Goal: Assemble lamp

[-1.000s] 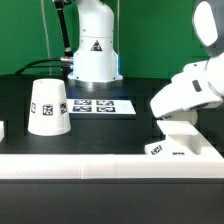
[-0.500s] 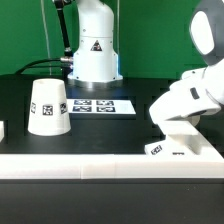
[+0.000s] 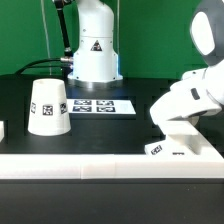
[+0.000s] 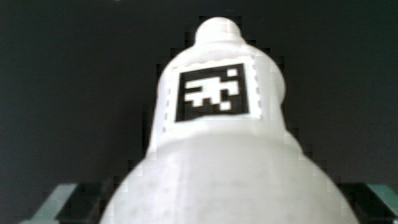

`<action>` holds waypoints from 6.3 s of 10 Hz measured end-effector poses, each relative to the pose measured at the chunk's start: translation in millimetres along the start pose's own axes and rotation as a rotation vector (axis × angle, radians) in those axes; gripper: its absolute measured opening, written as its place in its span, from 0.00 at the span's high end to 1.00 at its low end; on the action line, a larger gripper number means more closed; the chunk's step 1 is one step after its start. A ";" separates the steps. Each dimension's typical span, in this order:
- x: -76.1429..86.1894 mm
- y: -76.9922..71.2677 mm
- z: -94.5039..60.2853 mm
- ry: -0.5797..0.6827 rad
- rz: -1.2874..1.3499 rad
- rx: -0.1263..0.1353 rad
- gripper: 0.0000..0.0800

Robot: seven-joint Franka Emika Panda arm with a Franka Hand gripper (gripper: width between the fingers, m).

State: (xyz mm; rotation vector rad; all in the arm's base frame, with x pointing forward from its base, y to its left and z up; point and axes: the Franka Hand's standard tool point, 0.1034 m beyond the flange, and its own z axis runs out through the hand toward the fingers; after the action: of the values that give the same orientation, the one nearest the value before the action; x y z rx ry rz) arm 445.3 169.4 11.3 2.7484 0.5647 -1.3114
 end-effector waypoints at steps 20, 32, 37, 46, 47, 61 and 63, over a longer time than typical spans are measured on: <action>-56.2 83.7 -113.4 0.675 0.027 -0.046 0.28; -57.9 106.1 -166.1 1.204 0.040 -0.141 0.28; -54.3 107.7 -187.6 1.217 0.052 -0.129 0.28; -34.8 105.4 -207.5 1.298 0.038 -0.148 0.28; -32.9 104.8 -205.5 1.296 0.037 -0.147 0.28; -6.8 108.3 -198.9 1.302 0.035 -0.140 0.28; -6.7 107.1 -199.5 1.302 0.036 -0.138 0.28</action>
Offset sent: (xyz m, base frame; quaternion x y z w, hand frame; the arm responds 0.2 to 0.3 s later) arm -0.0141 -0.0225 0.0541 0.0390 -0.0616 -0.0246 0.9970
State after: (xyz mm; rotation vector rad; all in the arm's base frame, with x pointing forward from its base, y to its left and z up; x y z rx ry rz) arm 626.3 106.1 131.8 3.0770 0.5459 0.6830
